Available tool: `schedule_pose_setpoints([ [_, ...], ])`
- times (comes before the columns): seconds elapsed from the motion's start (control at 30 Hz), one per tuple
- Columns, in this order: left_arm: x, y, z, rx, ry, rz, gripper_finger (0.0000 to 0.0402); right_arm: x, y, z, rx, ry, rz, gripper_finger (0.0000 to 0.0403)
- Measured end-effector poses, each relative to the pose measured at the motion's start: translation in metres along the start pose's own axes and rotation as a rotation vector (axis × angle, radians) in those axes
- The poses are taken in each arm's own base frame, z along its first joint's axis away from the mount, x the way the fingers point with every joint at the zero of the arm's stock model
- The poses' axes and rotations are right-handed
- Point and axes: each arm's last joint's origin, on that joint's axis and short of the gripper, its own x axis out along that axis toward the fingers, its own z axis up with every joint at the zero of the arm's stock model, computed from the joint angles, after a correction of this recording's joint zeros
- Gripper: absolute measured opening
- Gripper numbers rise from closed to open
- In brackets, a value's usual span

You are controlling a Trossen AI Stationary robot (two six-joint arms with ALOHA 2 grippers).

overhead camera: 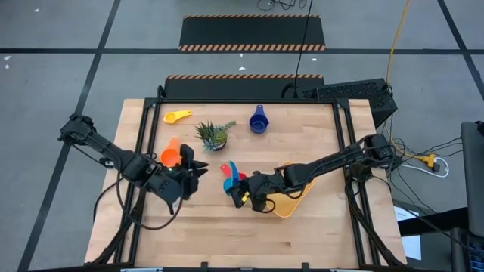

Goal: Nest measuring cups in basket
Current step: Stack the measuring cups on the red measuring cup

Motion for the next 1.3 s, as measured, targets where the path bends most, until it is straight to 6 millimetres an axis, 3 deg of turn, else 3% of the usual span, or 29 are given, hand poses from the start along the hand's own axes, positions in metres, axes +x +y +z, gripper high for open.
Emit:
schedule_pose_setpoints([
  [0.13, 0.008, 0.008, -0.002, 0.131, 0.000, -0.016, 0.0147, -0.001, -0.002, 0.006, -0.069, -0.040, -0.017, 0.0013],
  [0.33, 0.024, 0.020, -0.012, 0.012, -0.001, -0.140, 0.0226, -0.002, -0.006, 0.011, -0.148, -0.064, -0.041, 0.0013],
  [0.5, 0.041, 0.017, -0.011, -0.002, -0.021, -0.278, 0.0255, -0.002, -0.010, 0.008, -0.153, -0.036, -0.085, 0.0013],
  [0.73, 0.072, -0.009, 0.002, 0.064, -0.001, -0.367, 0.0262, -0.002, -0.012, 0.008, -0.124, -0.050, -0.114, 0.0013],
  [1.03, 0.075, 0.004, 0.008, 0.092, -0.065, -0.241, 0.0245, -0.002, -0.011, 0.008, -0.117, -0.052, -0.112, 0.0013],
  [1.3, 0.085, -0.002, 0.009, 0.075, -0.058, -0.286, 0.0223, -0.002, -0.012, 0.007, -0.111, -0.049, -0.115, 0.0013],
])
